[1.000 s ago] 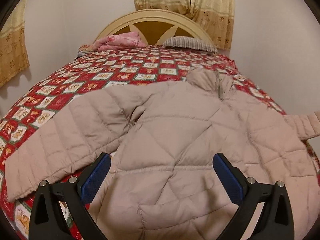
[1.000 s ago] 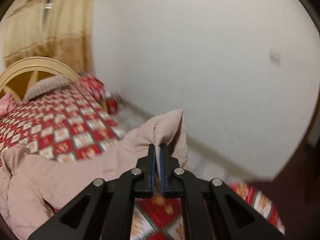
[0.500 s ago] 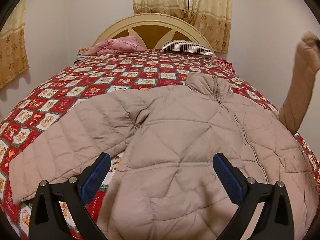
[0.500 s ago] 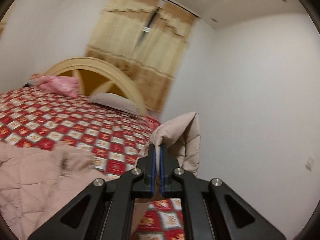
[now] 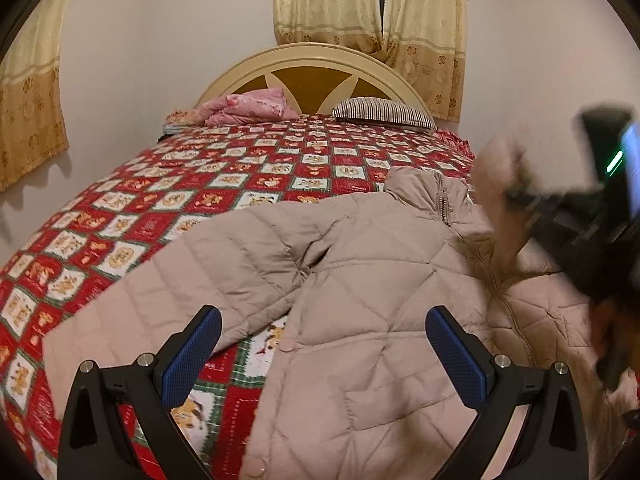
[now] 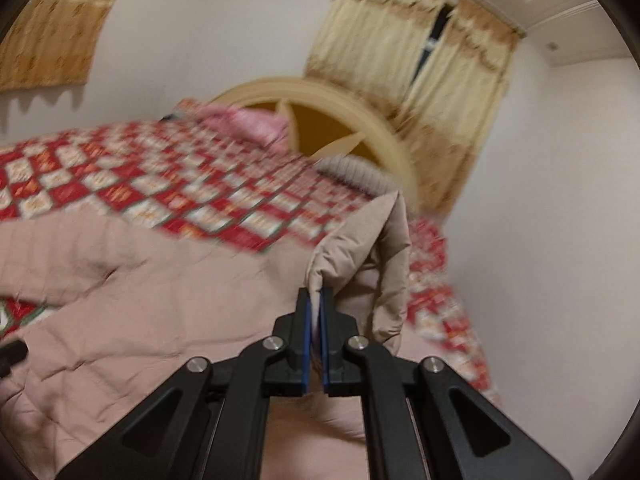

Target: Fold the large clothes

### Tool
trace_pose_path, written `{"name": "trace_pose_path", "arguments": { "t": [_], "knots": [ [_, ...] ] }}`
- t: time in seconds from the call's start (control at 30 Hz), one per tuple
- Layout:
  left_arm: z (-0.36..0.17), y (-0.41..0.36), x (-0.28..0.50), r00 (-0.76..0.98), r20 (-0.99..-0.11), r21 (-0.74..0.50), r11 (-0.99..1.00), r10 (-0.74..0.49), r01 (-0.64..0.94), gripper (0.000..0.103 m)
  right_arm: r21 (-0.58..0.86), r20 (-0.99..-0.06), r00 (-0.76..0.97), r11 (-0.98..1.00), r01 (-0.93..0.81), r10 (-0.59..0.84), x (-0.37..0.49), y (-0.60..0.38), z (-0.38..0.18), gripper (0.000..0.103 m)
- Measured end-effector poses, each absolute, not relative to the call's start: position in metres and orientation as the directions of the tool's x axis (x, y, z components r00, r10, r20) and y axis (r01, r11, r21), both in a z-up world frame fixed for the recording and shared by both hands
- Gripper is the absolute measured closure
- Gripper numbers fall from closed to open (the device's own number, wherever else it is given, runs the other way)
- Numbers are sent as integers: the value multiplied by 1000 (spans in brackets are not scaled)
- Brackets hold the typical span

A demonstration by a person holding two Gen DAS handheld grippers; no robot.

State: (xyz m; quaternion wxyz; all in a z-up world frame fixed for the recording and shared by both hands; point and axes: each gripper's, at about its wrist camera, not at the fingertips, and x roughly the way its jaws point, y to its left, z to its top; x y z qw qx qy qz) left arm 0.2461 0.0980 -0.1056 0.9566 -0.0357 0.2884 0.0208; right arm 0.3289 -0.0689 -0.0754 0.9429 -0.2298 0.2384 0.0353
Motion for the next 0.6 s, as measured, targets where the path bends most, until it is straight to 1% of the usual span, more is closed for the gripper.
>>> {"name": "trace_pose_path", "arguments": {
  "t": [0.13, 0.23, 0.3, 0.33, 0.37, 0.4, 0.43, 0.47, 0.5, 0.6],
  "knots": [
    [-97, 95, 246, 838, -545, -27, 998, 35, -60, 1, -327, -561, 828, 916, -233, 11, 337, -57, -113, 97],
    [-90, 89, 249, 838, -545, -13, 999, 35, -50, 1, -272, -587, 808, 929, -252, 48, 337, -53, -127, 96],
    [-83, 85, 253, 835, -550, -6, 999, 23, -32, 1, -212, -611, 786, 936, -280, 96, 338, -55, -128, 92],
    [-78, 84, 255, 835, -550, -9, 1000, 13, -21, 1, -176, -624, 771, 939, -294, 125, 334, -62, -124, 85],
    [-72, 85, 257, 837, -547, -14, 1000, 6, -16, 1, -135, -644, 749, 941, -309, 153, 333, -65, -121, 62],
    [-66, 85, 258, 842, -539, -15, 1000, 10, -21, 1, -94, -659, 730, 944, -317, 180, 329, -70, -116, 48],
    [-58, 85, 259, 851, -525, -15, 999, 17, -29, 1, -42, -654, 725, 946, -321, 217, 323, -77, -107, 35],
    [-48, 83, 263, 864, -503, -13, 999, 24, -36, 1, -1, -628, 737, 947, -322, 250, 315, -85, -98, 36],
    [-39, 80, 266, 874, -485, -12, 999, 26, -37, 1, 9, -603, 755, 948, -318, 259, 305, -95, -84, 36],
    [-23, 57, 277, 900, -437, -15, 1000, 6, -14, 1, -15, -537, 816, 965, -262, 214, 291, -126, -59, 39]
  ]
}}
